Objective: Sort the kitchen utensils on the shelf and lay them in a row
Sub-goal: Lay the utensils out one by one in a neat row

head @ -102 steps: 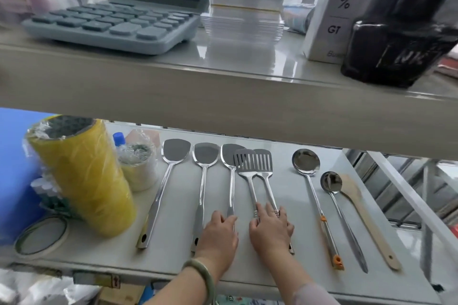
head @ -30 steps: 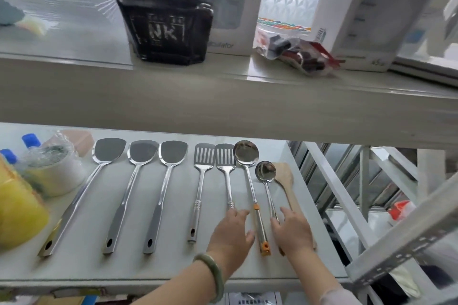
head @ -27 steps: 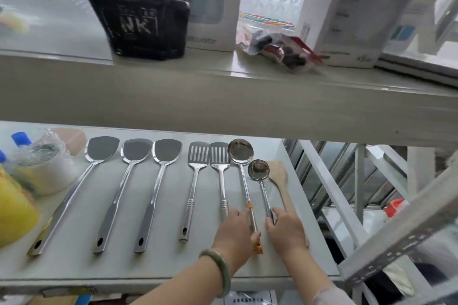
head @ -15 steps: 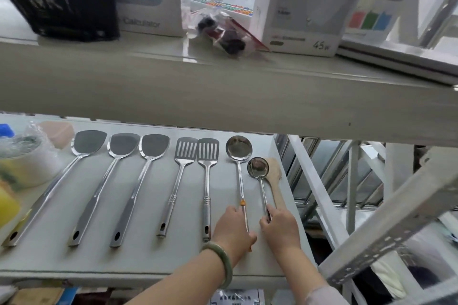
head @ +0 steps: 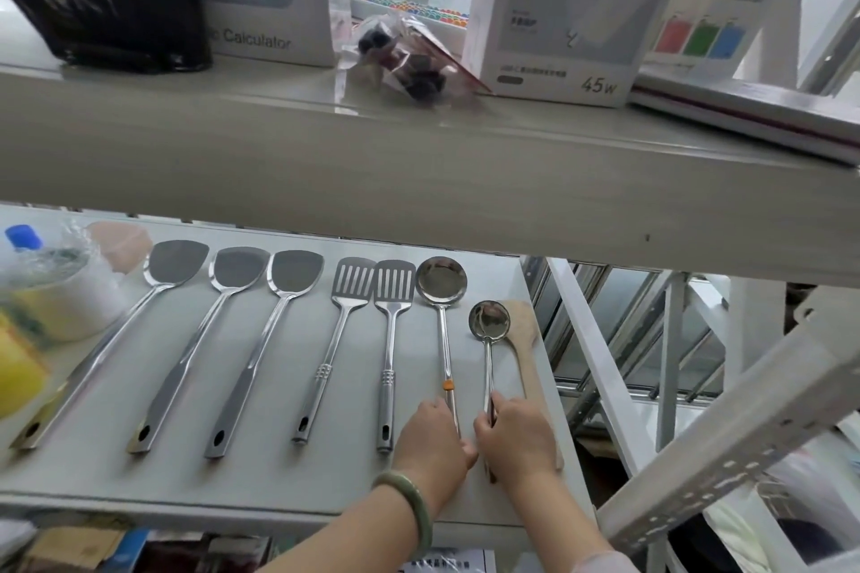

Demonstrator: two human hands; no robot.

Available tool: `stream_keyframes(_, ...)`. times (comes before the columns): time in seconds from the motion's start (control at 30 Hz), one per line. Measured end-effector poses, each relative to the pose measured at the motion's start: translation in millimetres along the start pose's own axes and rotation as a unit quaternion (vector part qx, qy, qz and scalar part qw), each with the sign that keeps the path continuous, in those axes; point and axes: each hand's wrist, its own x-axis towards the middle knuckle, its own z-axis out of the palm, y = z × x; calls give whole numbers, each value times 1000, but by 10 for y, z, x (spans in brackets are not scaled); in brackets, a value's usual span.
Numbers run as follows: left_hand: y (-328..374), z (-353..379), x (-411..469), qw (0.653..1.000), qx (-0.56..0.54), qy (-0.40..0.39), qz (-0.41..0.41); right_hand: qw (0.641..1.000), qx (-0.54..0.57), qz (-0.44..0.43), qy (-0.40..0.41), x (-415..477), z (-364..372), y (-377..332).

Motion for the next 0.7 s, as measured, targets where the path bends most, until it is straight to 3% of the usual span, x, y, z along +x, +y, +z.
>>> stream_keyframes(0.27, -69, -73, 36, 1000, 6, 1, -13, 1000, -5, -15, 12, -1, 3, 55)
stream_keyframes(0.37, -108, -50, 16, 1000, -1, 13, -3, 995, -6, -26, 91, -17, 6, 126)
stream_keyframes(0.43, -147, -31, 5, 1000, -14, 20, 8, 991, -5, 15, 132, -44, -30, 198)
stream_keyframes(0.7, -230, -16, -36, 998, -38, 29, 32, 992, -11, 93, 87, -264, -52, 290)
